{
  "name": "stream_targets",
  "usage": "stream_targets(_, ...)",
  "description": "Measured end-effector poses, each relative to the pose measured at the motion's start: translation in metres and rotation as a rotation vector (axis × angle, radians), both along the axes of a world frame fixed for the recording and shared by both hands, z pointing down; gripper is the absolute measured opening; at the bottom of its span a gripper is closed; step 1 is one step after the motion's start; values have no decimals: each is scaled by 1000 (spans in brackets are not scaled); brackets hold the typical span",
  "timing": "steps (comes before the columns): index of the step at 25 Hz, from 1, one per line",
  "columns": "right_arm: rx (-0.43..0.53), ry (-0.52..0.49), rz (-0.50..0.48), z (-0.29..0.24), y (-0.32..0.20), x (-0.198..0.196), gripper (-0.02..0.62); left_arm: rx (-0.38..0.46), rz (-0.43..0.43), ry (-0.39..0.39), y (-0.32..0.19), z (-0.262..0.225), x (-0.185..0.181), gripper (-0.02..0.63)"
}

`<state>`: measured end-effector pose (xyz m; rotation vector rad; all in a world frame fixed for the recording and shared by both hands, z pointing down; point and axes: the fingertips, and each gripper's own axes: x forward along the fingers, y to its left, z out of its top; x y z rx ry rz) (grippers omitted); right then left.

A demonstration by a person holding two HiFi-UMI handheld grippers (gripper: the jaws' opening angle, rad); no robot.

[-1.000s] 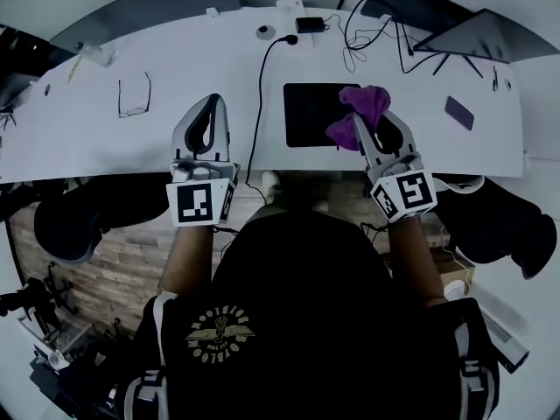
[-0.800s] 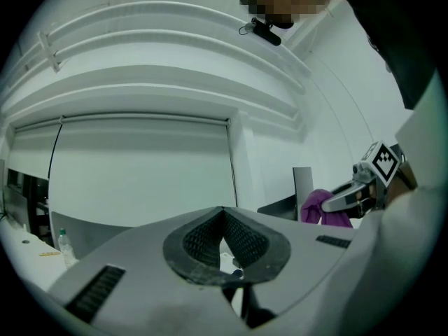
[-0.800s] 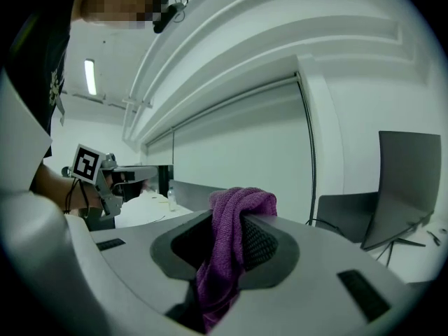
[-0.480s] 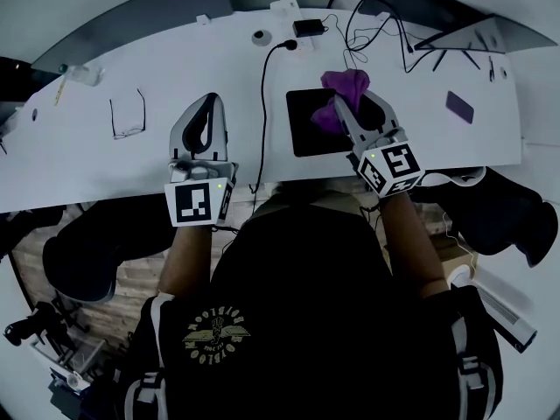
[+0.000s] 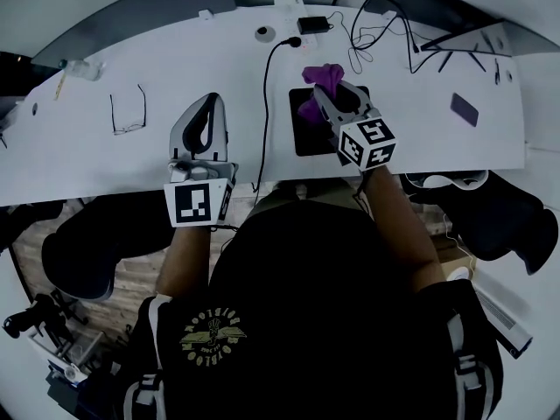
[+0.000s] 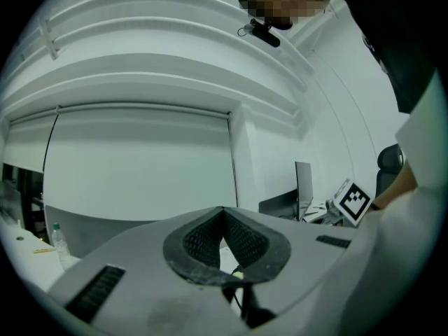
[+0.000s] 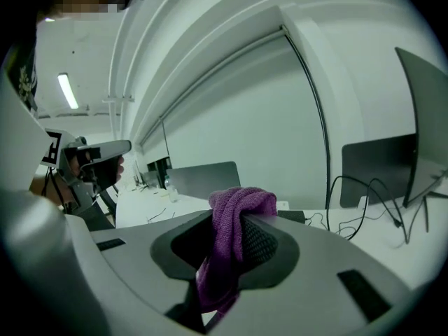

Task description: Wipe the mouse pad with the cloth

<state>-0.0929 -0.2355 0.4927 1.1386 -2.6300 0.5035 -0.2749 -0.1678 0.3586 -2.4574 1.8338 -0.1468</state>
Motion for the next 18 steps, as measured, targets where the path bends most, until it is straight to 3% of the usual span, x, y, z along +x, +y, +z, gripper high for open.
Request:
stream_targets(3,-75,-15,-19,30,-6,-4,97,2,-39,-2,3,1,-3,2)
stream_targets(10,-236,57,-127,111,-8,-20,97,-11,-123,-41,14,0,-3,2)
stream_targets(18,-332,261,-246,196,-3,-35,97,-15,-222,-51,26,-5,-6,2)
